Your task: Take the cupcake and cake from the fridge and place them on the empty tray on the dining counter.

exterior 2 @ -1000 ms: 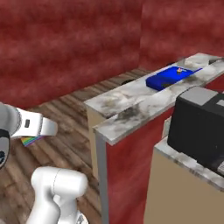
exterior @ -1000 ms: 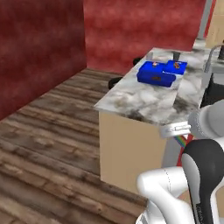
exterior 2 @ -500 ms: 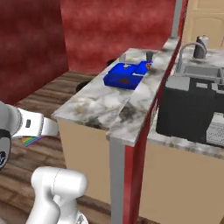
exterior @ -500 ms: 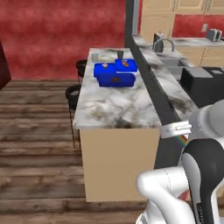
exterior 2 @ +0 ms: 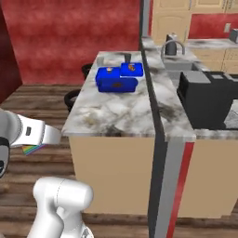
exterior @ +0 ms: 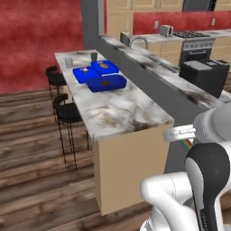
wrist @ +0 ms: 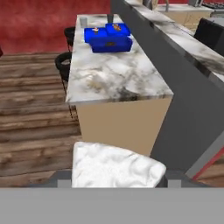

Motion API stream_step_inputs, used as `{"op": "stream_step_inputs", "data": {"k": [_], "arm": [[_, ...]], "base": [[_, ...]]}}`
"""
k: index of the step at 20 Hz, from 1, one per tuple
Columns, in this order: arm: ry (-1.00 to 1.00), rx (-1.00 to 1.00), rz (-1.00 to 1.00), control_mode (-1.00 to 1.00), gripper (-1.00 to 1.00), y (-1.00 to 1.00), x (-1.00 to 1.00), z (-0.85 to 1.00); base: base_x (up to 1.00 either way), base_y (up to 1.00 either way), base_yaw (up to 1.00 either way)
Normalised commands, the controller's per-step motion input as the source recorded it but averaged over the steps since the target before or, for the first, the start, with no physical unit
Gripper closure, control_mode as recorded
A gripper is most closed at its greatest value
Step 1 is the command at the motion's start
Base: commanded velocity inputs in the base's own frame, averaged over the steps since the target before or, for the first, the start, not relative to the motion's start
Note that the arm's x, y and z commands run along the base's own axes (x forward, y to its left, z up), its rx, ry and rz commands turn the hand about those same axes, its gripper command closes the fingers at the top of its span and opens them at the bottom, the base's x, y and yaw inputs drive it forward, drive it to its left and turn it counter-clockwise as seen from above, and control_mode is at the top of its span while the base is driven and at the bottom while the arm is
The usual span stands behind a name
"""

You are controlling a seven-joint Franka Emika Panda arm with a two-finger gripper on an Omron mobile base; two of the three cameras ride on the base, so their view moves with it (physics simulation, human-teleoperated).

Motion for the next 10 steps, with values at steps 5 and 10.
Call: {"op": "stream_step_inputs", "data": {"k": [5, 10], "arm": [[0.0, 0.0, 0.0, 1.0, 1.0, 0.0, 0.0, 0.0], [0.0, 0.0, 0.0, 1.0, 1.0, 0.0, 0.0, 0.0]], "base": [[0.0, 1.0, -0.42], [0.0, 1.0, -0.36]]}}
